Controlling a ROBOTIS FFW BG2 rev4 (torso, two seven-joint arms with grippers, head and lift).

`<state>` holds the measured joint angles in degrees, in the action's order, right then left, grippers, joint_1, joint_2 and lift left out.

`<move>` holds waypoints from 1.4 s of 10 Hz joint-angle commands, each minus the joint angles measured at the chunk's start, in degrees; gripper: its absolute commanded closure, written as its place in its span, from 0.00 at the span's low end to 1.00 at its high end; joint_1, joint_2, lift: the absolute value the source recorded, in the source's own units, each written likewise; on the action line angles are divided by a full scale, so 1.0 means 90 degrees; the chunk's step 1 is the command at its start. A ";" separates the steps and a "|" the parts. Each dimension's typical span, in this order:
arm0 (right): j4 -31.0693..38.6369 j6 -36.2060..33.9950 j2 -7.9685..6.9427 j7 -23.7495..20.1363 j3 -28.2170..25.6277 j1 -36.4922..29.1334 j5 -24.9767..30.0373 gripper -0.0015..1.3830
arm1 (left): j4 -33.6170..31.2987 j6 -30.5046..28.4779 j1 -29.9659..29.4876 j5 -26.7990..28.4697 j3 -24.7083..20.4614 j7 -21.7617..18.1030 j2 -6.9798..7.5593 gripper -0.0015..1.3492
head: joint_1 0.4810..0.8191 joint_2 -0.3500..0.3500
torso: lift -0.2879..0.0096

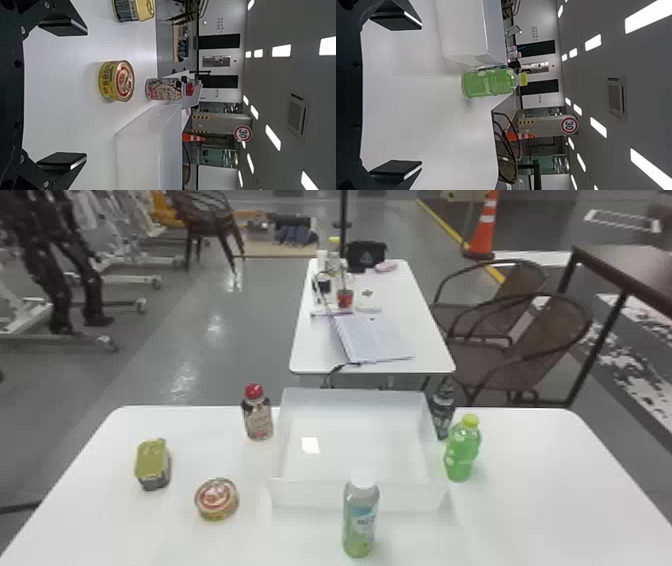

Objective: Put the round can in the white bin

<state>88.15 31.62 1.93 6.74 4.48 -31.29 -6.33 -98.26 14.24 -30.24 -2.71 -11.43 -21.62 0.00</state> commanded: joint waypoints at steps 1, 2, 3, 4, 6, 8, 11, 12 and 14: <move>0.0000 -0.0007 0.0000 -0.0007 0.0000 -0.0010 0.0000 0.05 | 0.0000 -0.0001 -0.0009 -0.0002 0.0000 0.0000 -0.0017 0.14 | 0.20 0.50 | 0.63; 0.0000 0.0003 0.0000 0.0003 0.0000 -0.0010 0.0000 0.05 | 0.0000 -0.0010 0.0001 -0.0011 0.0000 0.0000 -0.0017 0.14 | 0.20 0.50 | 0.63; 0.0000 -0.0007 0.0000 -0.0007 0.0000 -0.0010 0.0000 0.05 | 0.0000 -0.0010 0.0001 -0.0011 0.0000 0.0000 -0.0017 0.14 | 0.20 0.50 | 0.63; 0.0000 -0.0007 0.0000 0.0003 0.0000 0.0000 -0.0010 0.05 | 0.0000 -0.0010 0.0001 -0.0011 0.0000 0.0000 -0.0017 0.14 | 0.20 0.50 | 0.63; 0.0000 -0.0007 0.0000 -0.0007 0.0000 0.0000 -0.0010 0.05 | 0.0010 -0.0040 0.0001 -0.0031 0.0000 0.0000 -0.0017 0.14 | 0.20 0.50 | 0.63; 0.0000 -0.0007 0.0000 0.0003 0.0000 -0.0010 -0.0020 0.05 | 0.0078 -0.0088 0.0060 -0.0070 -0.0010 0.0000 -0.0017 0.14 | 0.20 0.50 | 0.63; -0.0010 -0.0007 0.0000 -0.0007 0.0010 -0.0010 -0.0029 0.05 | 0.0225 -0.0147 0.0255 -0.0119 -0.0205 0.0088 -0.0017 0.14 | 0.20 0.50 | 0.63; -0.0010 0.0003 0.0000 -0.0007 0.0000 0.0000 -0.0029 0.05 | 0.0361 -0.0147 0.0421 -0.0138 -0.0322 0.0078 -0.0017 0.14 | 0.20 0.50 | 0.63; -0.0019 0.0003 0.0000 -0.0007 0.0010 0.0000 -0.0029 0.05 | 0.0625 -0.0303 0.0802 -0.0177 -0.0420 -0.0117 -0.0017 0.14 | 0.20 0.50 | 0.63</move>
<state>88.02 31.60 1.93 6.69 4.50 -31.29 -6.60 -93.46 11.92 -24.18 -4.15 -14.98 -22.45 0.00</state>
